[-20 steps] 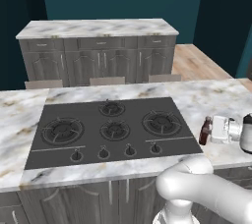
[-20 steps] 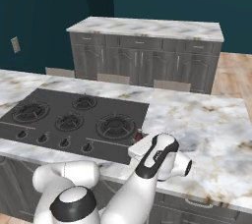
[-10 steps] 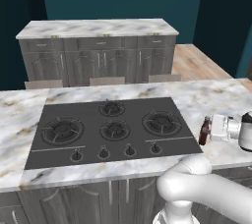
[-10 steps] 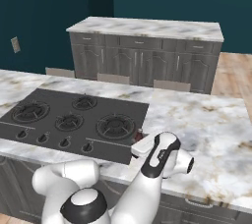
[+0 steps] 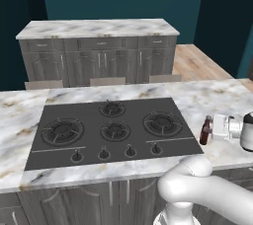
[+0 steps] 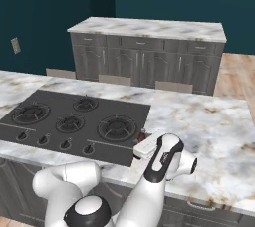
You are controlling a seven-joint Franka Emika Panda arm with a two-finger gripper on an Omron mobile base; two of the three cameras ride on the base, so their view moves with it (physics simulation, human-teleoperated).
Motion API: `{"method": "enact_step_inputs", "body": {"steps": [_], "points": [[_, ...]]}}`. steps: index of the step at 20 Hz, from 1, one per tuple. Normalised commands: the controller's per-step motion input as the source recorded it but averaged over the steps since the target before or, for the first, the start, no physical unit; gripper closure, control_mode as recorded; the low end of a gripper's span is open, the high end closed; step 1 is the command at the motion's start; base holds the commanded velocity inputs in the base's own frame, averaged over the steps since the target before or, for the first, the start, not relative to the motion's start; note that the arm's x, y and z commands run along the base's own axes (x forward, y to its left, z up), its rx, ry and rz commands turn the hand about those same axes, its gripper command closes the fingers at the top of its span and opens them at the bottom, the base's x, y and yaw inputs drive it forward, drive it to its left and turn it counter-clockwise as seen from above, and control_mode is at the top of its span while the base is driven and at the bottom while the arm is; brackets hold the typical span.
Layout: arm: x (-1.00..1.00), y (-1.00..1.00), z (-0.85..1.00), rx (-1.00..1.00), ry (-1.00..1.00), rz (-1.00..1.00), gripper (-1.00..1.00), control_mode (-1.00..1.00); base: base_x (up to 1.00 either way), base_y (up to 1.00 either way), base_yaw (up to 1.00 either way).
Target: Take 2 condiments from the cabinet and move them on the counter near the stove.Make sure the condiments are lined up with each other, next to each other.
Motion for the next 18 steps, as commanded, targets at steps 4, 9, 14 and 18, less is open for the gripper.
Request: {"method": "enact_step_inputs", "body": {"steps": [4, 9, 14, 18], "points": [[0.0, 0.0, 0.0, 0.0, 0.0, 0.0, -1.0, -1.0, 0.0, 0.0, 0.0], [0.0, 0.0, 0.01, 0.0, 0.0, 0.0, -1.0, -1.0, 0.0, 0.0, 0.0], [0.0, 0.0, 0.11, 0.0, 0.0, 0.0, -1.0, -1.0, 0.0, 0.0, 0.0], [-0.03, 0.0, 0.12, 0.0, 0.02, 0.0, -1.0, -1.0, 0.0, 0.0, 0.0]]}}
